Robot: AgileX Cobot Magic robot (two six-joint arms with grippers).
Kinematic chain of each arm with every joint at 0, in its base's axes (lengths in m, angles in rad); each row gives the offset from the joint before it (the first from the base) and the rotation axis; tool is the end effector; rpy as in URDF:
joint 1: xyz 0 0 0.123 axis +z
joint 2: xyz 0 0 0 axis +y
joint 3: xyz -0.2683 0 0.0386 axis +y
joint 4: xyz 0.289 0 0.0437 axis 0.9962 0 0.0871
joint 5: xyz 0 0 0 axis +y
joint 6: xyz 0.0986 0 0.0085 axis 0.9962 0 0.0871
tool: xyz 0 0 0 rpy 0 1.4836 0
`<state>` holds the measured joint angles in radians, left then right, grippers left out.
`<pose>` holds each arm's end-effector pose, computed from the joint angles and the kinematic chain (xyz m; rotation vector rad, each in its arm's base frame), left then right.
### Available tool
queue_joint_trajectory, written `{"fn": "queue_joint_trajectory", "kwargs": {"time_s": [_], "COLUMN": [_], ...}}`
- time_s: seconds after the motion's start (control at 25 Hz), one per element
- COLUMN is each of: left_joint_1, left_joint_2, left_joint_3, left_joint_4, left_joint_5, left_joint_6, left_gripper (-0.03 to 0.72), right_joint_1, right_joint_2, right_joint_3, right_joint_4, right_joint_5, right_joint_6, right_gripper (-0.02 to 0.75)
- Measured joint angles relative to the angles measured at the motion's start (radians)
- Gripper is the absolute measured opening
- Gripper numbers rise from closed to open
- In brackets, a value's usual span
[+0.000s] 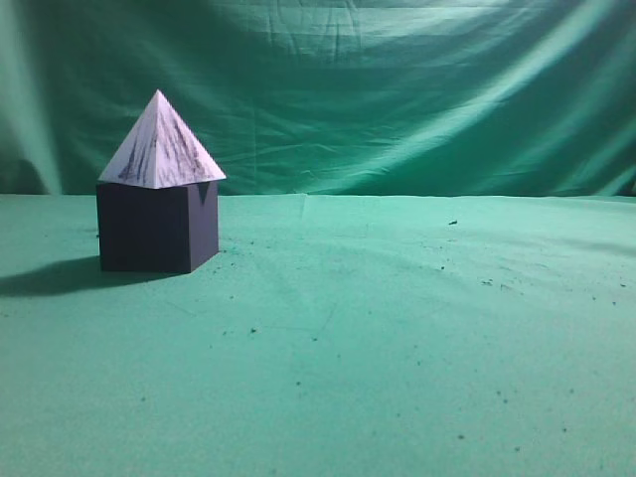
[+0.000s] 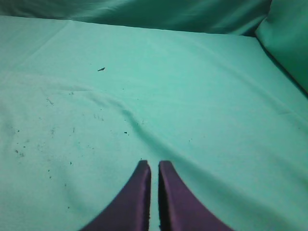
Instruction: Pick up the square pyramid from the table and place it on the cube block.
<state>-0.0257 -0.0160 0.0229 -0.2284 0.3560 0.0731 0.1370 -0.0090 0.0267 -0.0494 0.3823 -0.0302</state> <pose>0.1153 -0.0108 0.1728 -0.0510 1.8406 -0.1897 0.1144 0.0139 0.1672 -0.1877 1.8738 0.0244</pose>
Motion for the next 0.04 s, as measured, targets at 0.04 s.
{"fn": "queue_joint_trajectory", "kwargs": {"time_s": [0.04], "left_joint_1": [0.0], "left_joint_2": [0.0], "left_joint_3": [0.0], "left_joint_4": [0.0], "left_joint_5": [0.0], "left_joint_6": [0.0], "left_gripper": [0.0], "right_joint_1": [0.0], "right_joint_2": [0.0], "right_joint_3": [0.0], "right_joint_4": [0.0], "right_joint_5": [0.0], "right_joint_6": [0.0], "right_gripper": [0.066]}}
